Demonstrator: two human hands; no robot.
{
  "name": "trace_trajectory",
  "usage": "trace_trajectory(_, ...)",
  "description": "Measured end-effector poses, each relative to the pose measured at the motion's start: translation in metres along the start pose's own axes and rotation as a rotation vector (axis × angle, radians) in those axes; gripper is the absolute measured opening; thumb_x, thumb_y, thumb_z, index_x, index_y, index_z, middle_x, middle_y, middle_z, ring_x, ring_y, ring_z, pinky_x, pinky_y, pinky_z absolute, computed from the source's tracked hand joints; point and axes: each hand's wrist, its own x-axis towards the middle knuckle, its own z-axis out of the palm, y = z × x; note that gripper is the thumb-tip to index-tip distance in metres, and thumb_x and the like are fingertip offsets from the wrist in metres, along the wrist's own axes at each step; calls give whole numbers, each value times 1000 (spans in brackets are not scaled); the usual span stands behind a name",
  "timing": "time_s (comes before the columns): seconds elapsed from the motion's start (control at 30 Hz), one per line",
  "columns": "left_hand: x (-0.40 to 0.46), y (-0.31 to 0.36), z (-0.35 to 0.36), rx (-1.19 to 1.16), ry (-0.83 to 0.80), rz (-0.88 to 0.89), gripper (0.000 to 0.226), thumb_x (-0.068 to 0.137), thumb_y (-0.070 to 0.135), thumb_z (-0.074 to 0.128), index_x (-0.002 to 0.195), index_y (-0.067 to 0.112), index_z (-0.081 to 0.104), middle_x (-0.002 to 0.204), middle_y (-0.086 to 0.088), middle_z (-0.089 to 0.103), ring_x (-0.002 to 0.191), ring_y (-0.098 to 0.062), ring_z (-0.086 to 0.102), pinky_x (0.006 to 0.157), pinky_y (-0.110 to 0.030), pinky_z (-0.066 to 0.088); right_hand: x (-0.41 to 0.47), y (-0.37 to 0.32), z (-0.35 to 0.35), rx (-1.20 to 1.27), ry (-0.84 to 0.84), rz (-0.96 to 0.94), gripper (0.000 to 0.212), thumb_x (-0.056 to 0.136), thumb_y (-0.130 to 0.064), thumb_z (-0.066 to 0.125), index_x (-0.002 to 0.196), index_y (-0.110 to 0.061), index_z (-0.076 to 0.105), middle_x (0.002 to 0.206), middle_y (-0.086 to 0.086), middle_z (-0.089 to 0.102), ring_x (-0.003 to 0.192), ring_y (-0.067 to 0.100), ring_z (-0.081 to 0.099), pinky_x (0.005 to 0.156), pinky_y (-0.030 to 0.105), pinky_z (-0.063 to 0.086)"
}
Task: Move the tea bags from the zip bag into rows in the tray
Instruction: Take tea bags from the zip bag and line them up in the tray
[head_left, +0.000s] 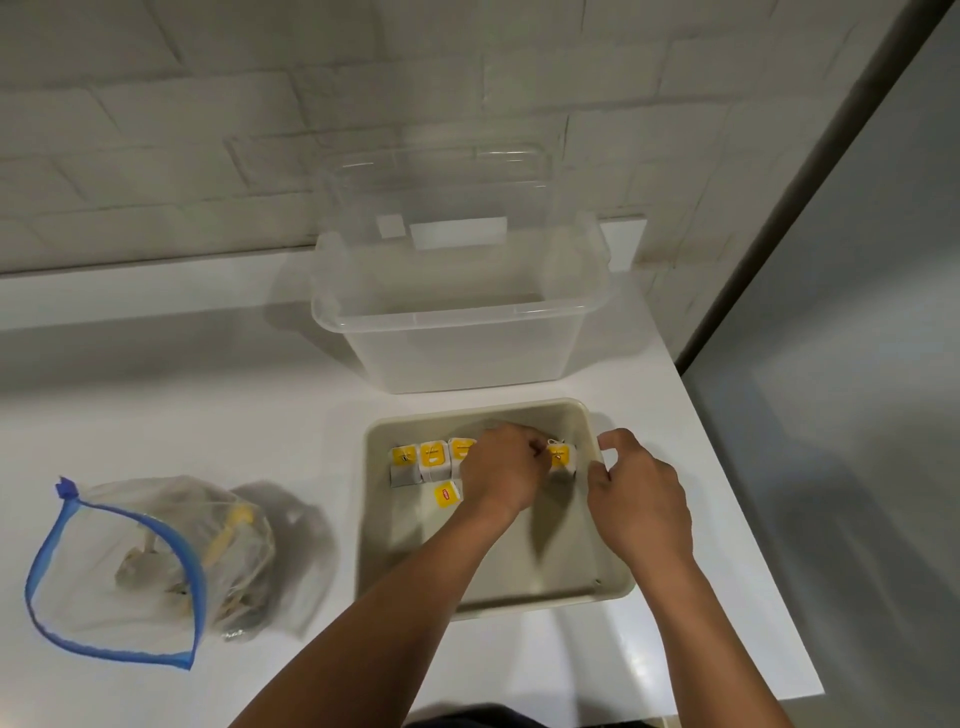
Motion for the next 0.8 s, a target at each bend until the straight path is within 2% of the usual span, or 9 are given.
trace_trajectory(0.1,-1,6,0,8,85,-15,20,90,30,61,99,30,79,90,2,76,88,-21,69,63,-24,42,0,0,0,-2,4,-1,24,99,-31,49,123,-30,50,95,1,67,92,27,61,72,36,52)
trace_trajectory(0.33,1,6,3,19,150,-36,18,90,33,63,92,27,80,85,0,76,82,-21,70,60,-24,44,0,0,0,-17,3,-11,20,99,-31,48,119,-29,51,93,1,67,90,28,60,69,35,50)
trace_trajectory(0.5,1,1,3,129,167,7,27,92,50,61,91,30,79,82,0,75,81,-20,70,61,-28,48,0,-1,0,-18,-4,-10,22,99,-29,48,120,-29,52,94,2,66,90,28,60,68,34,48)
trace_trajectory(0.67,-7,-8,-2,364,130,67,41,94,58,53,96,23,74,91,-3,73,89,-26,69,65,-31,46,1,-1,0,-22,-4,-13,22,99,-29,48,120,-27,53,91,2,66,88,27,60,66,33,45)
trace_trajectory(0.8,-24,-12,5,441,-7,169,35,98,44,48,99,22,74,95,-5,72,89,-27,69,63,-30,42,1,-2,-1,-41,0,-18,22,100,-28,48,122,-27,53,95,2,67,89,26,59,66,32,43)
